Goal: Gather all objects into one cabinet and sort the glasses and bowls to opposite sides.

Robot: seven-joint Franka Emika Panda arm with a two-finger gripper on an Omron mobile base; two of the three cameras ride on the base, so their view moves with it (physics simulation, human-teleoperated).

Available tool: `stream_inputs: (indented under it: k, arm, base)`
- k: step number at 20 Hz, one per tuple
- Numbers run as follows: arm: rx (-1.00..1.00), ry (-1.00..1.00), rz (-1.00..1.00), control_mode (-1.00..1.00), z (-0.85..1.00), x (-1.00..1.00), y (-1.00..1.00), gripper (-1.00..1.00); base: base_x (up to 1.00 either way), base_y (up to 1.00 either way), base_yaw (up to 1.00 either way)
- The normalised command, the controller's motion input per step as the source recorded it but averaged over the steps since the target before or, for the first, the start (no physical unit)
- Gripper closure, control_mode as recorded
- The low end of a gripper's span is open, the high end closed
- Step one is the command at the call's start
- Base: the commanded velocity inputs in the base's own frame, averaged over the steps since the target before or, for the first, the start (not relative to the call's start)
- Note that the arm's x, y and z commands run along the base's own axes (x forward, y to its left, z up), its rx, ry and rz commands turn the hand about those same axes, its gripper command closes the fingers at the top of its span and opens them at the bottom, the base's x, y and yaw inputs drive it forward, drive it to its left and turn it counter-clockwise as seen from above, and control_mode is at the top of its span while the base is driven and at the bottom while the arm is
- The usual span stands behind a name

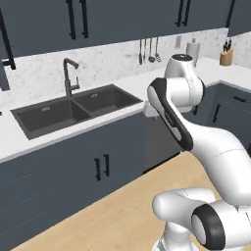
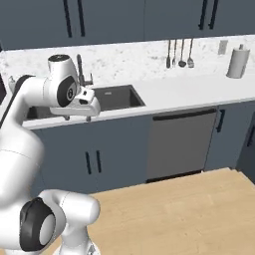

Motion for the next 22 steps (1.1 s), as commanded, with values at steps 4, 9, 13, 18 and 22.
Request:
stream_inputs:
  k: [4,9,13,18,22]
  arm:
    - [0.00,0.00,0.00,1.00,0.00,0.00,0.00,-1.00]
    - [0.00,0.00,0.00,1.00,0.00,0.00,0.00,-1.00]
    - [0.00,0.00,0.00,1.00,0.00,0.00,0.00,-1.00]
    - [0.00,0.00,0.00,1.00,0.00,0.00,0.00,-1.00]
    - [0.00,0.00,0.00,1.00,0.00,0.00,0.00,-1.00]
  base:
    - [0.00,-0.95,-0.39]
    - [0.00,-0.92,-0.39]
    - [0.00,-0.83,-0.40]
    - [0.00,-0.41,-0.21]
    - [0.58,0.16,-0.19]
